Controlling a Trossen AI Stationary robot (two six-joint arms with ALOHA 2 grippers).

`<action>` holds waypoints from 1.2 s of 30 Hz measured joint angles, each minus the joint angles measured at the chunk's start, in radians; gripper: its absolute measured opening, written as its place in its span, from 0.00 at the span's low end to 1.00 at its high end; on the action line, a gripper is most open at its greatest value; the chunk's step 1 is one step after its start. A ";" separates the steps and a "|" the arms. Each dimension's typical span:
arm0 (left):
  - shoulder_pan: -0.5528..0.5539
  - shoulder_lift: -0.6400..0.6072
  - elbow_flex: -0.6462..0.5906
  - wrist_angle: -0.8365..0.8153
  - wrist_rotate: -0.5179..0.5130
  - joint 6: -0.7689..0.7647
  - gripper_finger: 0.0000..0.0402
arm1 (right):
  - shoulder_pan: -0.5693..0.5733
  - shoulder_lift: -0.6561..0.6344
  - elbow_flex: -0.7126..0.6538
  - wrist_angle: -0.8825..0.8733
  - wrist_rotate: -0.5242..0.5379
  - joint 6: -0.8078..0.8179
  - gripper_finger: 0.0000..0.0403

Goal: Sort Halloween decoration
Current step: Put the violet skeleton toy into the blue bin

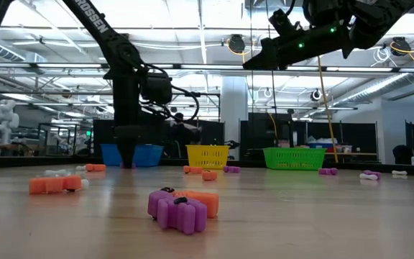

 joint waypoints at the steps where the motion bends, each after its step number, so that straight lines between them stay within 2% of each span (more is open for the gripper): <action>1: 0.000 -0.005 0.000 0.000 0.001 0.000 0.03 | 0.000 0.000 0.000 0.000 0.000 0.000 0.00; 10: 0.005 -0.155 -0.005 -0.025 0.029 -0.010 0.03 | 0.000 0.000 0.000 -0.025 0.000 -0.011 0.00; 18: 0.093 -0.258 0.032 -0.005 -0.054 -0.052 0.03 | 0.000 0.000 0.000 -0.031 -0.001 0.004 0.00; 23: 0.193 -0.239 0.079 0.072 -0.055 -0.049 0.03 | 0.000 0.000 0.000 -0.031 -0.001 0.012 0.00; 27: 0.264 -0.188 0.102 0.114 0.005 0.000 0.03 | 0.000 0.000 0.000 -0.031 -0.002 0.015 0.00; 36: 0.332 -0.037 0.137 0.113 0.017 0.056 0.03 | 0.000 0.000 0.000 -0.060 -0.001 0.016 0.00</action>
